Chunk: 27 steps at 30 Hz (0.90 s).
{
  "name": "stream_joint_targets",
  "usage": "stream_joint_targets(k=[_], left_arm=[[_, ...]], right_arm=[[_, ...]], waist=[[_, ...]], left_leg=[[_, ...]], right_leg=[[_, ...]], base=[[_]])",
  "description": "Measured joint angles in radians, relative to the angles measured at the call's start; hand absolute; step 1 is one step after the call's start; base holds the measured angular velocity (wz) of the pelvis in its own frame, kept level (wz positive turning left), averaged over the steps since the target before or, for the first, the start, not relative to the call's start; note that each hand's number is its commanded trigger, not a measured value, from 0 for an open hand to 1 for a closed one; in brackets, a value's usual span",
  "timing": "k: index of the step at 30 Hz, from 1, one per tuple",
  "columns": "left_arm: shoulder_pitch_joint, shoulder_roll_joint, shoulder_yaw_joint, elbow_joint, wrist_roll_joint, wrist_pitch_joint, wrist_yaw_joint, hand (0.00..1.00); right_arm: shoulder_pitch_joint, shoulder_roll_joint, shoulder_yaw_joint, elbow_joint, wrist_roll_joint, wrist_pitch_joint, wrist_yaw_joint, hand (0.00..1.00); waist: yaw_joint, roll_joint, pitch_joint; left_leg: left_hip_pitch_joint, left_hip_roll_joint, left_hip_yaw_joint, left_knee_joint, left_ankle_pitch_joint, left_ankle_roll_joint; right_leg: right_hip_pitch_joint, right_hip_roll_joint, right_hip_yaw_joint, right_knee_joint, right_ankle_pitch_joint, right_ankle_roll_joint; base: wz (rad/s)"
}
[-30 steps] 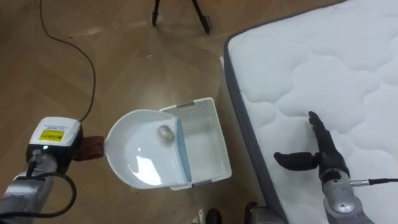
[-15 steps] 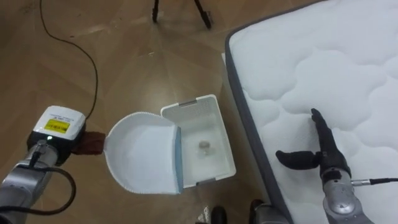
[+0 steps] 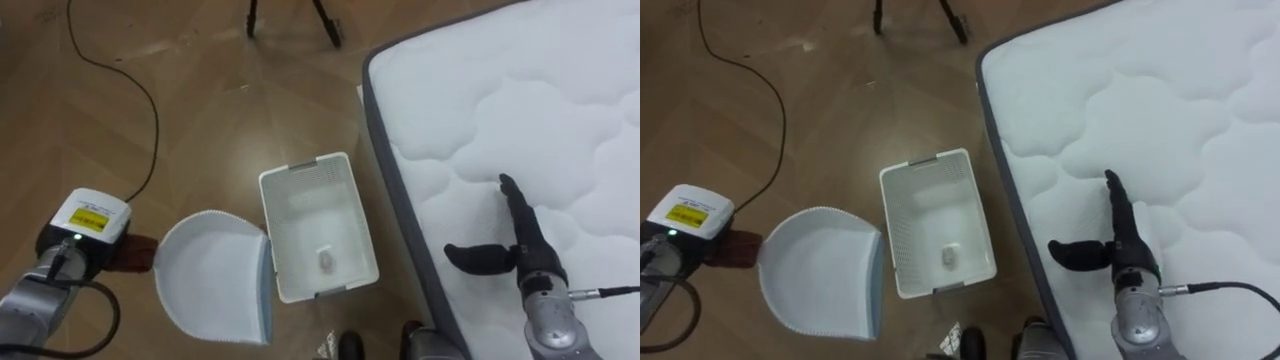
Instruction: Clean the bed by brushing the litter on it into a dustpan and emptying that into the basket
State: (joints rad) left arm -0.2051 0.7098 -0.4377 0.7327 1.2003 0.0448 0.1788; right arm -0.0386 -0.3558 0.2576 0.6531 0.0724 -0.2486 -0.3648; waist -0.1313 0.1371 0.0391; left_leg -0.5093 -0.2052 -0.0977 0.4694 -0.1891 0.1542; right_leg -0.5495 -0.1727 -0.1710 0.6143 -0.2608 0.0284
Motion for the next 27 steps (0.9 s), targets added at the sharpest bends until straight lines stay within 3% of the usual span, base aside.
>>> stream_joint_targets(k=[6, 11, 14, 16, 18, 23, 26, 27], left_arm=[[0.0, 0.003, 0.002, 0.052, -0.147, -0.008, 0.062, 1.0], [0.004, 0.003, 0.034, 0.019, -0.189, -0.072, 0.133, 1.0], [0.01, -0.004, 0.073, -0.005, -0.209, -0.094, 0.174, 1.0], [0.049, -0.043, 0.146, -0.033, -0.241, -0.097, 0.209, 1.0], [0.068, -0.061, 0.171, -0.048, -0.271, -0.118, 0.225, 1.0], [0.133, -0.08, 0.223, -0.171, -0.307, -0.158, 0.236, 1.0], [0.163, -0.145, 0.28, -0.232, -0.308, -0.184, 0.258, 1.0], [0.174, -0.182, 0.302, -0.249, -0.307, -0.186, 0.262, 1.0]], right_arm=[[0.003, 0.0, 0.028, 0.006, 0.033, -0.004, -0.028, 0.0], [0.034, -0.001, 0.022, 0.008, 0.09, -0.014, -0.04, 0.0], [0.066, -0.001, 0.006, 0.008, 0.104, -0.023, -0.029, 0.0], [0.075, -0.001, -0.008, 0.006, 0.122, -0.023, -0.003, 0.0], [0.083, -0.001, -0.012, 0.006, 0.134, -0.023, 0.009, 0.0], [0.127, 0.011, -0.04, -0.02, 0.136, -0.02, 0.02, 0.0], [0.17, 0.014, -0.075, -0.045, 0.114, -0.018, 0.02, 0.0], [0.184, 0.022, -0.094, -0.047, 0.105, -0.018, 0.022, 0.0]], waist=[[0.005, -0.008, -0.0011], [0.032, -0.01, -0.0017], [0.066, -0.011, -0.0021], [0.09, -0.013, -0.0031], [0.09, -0.016, -0.0056], [0.104, -0.033, -0.016], [0.109, -0.036, -0.0188], [0.11, -0.043, -0.0236]], left_leg=[[0.019, 0.002, 0.001, -0.009, 0.0, 0.0], [0.054, 0.01, -0.013, -0.015, 0.0, 0.0], [0.087, 0.026, 0.012, -0.034, 0.0, 0.0], [0.118, 0.038, 0.045, -0.063, 0.0, 0.0], [0.139, 0.042, 0.063, -0.076, 0.0, 0.001], [0.186, 0.073, 0.144, -0.102, -0.005, 0.008], [0.244, 0.092, 0.202, -0.137, -0.01, 0.012], [0.27, 0.099, 0.237, -0.152, -0.013, 0.013]], right_leg=[[0.023, 0.003, -0.002, -0.012, 0.0, 0.0], [0.073, 0.018, -0.007, -0.051, 0.005, 0.002], [0.105, 0.037, 0.015, -0.085, 0.016, 0.002], [0.115, 0.049, 0.05, -0.102, 0.029, 0.001], [0.125, 0.053, 0.068, -0.103, 0.029, 0.001], [0.151, 0.086, 0.127, -0.135, 0.049, -0.001], [0.183, 0.101, 0.145, -0.155, 0.067, -0.004], [0.185, 0.105, 0.147, -0.163, 0.071, -0.006]], base=[[-0.01], [0.06], [-0.23], [-0.49], [-0.34], [-0.45], [-0.6], [-0.88]])
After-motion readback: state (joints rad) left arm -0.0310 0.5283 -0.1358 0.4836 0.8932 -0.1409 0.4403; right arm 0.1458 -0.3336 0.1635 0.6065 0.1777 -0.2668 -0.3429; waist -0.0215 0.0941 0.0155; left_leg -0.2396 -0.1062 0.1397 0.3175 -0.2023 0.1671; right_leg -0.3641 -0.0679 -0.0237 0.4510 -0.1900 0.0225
